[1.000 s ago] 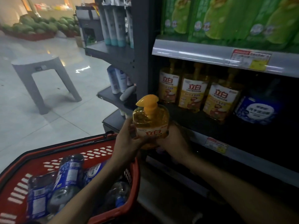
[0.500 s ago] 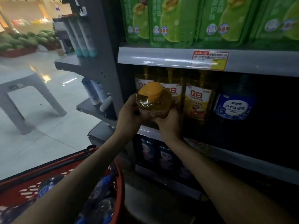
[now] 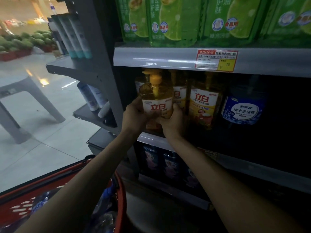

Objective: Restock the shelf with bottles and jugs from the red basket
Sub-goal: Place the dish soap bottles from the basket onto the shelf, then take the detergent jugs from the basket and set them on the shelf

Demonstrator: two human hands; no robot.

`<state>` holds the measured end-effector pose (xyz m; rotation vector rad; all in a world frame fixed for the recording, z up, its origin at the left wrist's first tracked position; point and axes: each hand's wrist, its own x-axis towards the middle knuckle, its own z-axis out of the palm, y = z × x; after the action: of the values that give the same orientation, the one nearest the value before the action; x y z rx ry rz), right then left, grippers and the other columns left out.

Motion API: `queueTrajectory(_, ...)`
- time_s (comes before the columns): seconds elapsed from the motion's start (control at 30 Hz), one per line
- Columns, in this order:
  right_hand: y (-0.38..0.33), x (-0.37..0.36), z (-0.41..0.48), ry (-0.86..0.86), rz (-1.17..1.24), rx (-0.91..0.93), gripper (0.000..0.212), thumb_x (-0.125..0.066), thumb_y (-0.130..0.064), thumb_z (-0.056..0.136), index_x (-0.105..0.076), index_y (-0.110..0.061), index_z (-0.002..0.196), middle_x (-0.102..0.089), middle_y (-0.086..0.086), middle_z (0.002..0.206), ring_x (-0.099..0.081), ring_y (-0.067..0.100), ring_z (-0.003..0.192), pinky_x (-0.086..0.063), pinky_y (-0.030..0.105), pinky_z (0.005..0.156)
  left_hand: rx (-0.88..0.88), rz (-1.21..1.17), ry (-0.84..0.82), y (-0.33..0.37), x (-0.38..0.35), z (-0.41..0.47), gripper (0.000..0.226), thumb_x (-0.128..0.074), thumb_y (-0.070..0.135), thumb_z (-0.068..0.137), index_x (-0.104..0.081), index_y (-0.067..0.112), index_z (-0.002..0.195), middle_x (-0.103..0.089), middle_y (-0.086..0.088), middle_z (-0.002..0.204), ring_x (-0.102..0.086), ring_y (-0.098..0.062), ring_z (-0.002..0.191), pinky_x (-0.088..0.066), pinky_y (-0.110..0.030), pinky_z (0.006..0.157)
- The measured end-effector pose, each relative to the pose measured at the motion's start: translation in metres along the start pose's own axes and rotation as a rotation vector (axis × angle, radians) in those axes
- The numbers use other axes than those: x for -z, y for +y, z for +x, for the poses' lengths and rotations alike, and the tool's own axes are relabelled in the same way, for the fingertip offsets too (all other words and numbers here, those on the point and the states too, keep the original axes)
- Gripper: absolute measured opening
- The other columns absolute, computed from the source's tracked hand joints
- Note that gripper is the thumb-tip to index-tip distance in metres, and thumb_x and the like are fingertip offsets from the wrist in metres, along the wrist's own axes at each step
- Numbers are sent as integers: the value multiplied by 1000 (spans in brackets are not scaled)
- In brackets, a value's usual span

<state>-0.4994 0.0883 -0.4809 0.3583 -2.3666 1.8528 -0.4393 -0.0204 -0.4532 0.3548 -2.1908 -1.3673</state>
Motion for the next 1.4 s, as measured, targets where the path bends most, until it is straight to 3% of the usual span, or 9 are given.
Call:
queueTrajectory(0.3, -6, -4, -3, 18, -95, -24, 60, -83, -25, 80, -55, -27, 134, -55, 1, 141, -51, 27, 134, -53, 49, 103, 38, 28, 20, -4, 0, 3, 49, -86, 20, 83, -67, 21, 128, -78, 6, 113, -75, -8, 101, -65, -31, 83)
queueTrajectory(0.57, -24, 15, -20, -114, -47, -155, 64, -81, -14, 83, -51, -19, 140, -57, 4, 142, -51, 26, 135, -46, 45, 110, 78, 137, -77, -9, 14, -21, 43, -78, 32, 88, -67, 25, 130, -77, 9, 112, -74, -8, 102, -62, -41, 92)
queueTrajectory(0.67, -34, 28, -30, -212, -62, -224, 74, -82, -14, 82, -45, -13, 146, -54, 6, 145, -49, 27, 138, -42, 31, 104, 107, 231, -106, -4, 27, -41, 60, -80, 43, 83, -63, 23, 138, -76, 9, 112, -72, -9, 100, -61, -35, 87)
queueTrajectory(0.73, -44, 32, -42, -333, -43, -271, 70, -80, -12, 84, -45, -13, 145, -54, 5, 142, -50, 26, 136, -39, 26, 94, 142, 272, -126, 4, 39, -61, 66, -80, 31, 88, -53, 21, 147, -70, 2, 123, -67, -17, 113, -58, -43, 96)
queueTrajectory(0.9, -45, 28, -88, -445, -379, -64, 84, -84, -37, 78, -38, -26, 147, -47, 1, 148, -49, 26, 133, -48, 40, 99, 165, 422, -149, 8, 80, -123, 71, -75, 32, 94, -40, 31, 156, -54, 4, 143, -55, -17, 128, -54, -47, 105)
queueTrajectory(1.1, -44, 26, -140, -794, -741, 222, 97, -78, -50, 81, -21, -31, 158, -24, 5, 161, -30, 27, 147, -37, 45, 115, 149, 731, -79, -27, 141, -212, 74, -63, 59, 92, -42, 30, 157, -53, 2, 152, -55, -19, 134, -50, -42, 107)
queueTrajectory(1.2, -38, 19, -162, -871, -776, 314, 86, -74, -54, 82, -30, -32, 153, -31, 4, 154, -35, 28, 144, -39, 45, 114, 177, 919, -130, -52, 157, -246, 89, -40, 76, 83, -46, 25, 156, -56, -4, 149, -57, -25, 131, -52, -41, 104)
queueTrajectory(1.27, -28, 16, -176, -968, -776, 406, 71, -69, -54, 88, -37, -34, 148, -34, 4, 151, -35, 28, 142, -40, 45, 113, 178, 934, -126, -63, 159, -266, 85, -39, 74, 83, -50, 26, 153, -60, -2, 144, -61, -24, 126, -53, -39, 97)
queueTrajectory(1.4, -4, 7, -193, -1138, -940, 611, 64, -51, -53, 100, -28, -37, 158, -11, 8, 169, -8, 29, 155, -25, 50, 123, 236, 945, -176, -88, 163, -305, 82, -34, 79, 84, -54, 33, 148, -61, 6, 141, -63, -19, 123, -55, -37, 96)
